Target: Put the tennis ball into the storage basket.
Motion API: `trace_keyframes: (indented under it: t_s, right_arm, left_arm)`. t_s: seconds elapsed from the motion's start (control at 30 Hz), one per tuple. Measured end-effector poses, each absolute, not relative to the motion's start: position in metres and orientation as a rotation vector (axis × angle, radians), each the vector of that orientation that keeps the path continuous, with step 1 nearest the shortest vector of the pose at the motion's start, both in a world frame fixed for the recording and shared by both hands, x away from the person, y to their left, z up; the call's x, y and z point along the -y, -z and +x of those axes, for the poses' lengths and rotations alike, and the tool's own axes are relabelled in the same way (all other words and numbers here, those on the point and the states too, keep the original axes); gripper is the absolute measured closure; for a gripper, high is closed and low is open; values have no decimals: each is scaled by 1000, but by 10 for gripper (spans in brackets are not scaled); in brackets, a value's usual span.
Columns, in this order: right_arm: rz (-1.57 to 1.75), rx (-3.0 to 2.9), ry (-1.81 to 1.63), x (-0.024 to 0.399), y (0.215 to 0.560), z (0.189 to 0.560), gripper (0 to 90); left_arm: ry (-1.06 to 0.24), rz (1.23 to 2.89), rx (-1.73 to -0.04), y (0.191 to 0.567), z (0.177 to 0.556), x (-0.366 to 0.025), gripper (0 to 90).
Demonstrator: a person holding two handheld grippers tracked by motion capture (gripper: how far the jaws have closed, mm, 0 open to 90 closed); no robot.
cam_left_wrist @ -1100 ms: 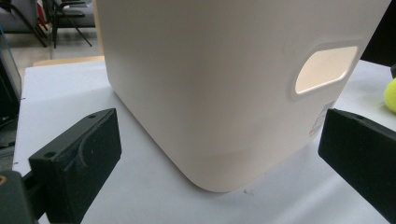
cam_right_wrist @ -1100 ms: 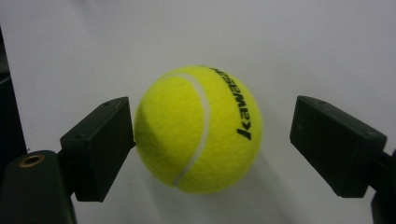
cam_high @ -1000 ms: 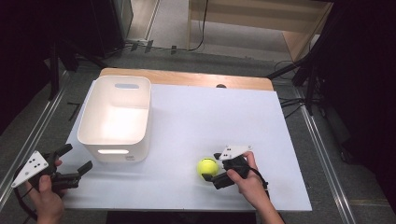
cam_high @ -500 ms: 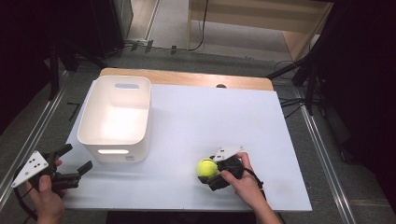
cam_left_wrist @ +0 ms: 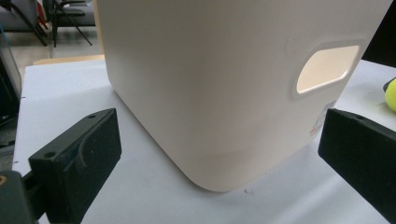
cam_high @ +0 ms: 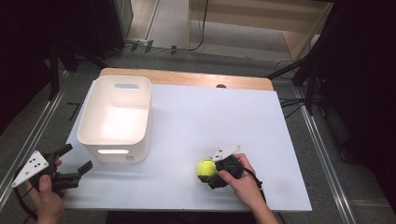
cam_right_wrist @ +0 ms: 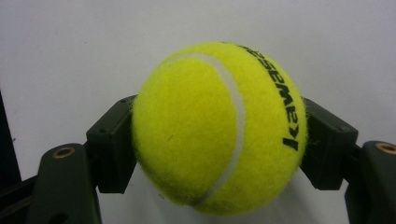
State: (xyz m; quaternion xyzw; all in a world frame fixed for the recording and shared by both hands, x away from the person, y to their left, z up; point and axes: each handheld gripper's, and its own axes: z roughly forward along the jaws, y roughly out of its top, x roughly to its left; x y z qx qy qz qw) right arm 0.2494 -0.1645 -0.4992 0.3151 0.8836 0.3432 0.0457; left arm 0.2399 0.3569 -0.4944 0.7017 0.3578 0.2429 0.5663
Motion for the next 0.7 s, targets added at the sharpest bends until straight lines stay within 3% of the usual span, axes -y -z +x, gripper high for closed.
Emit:
trace_keyframes:
  t_s: [0.7]
  right_arm:
    - [954,-2676,-1129,167,471,264,235]
  left_arm:
    - [-569,1643,-837,494,239,-357,0]
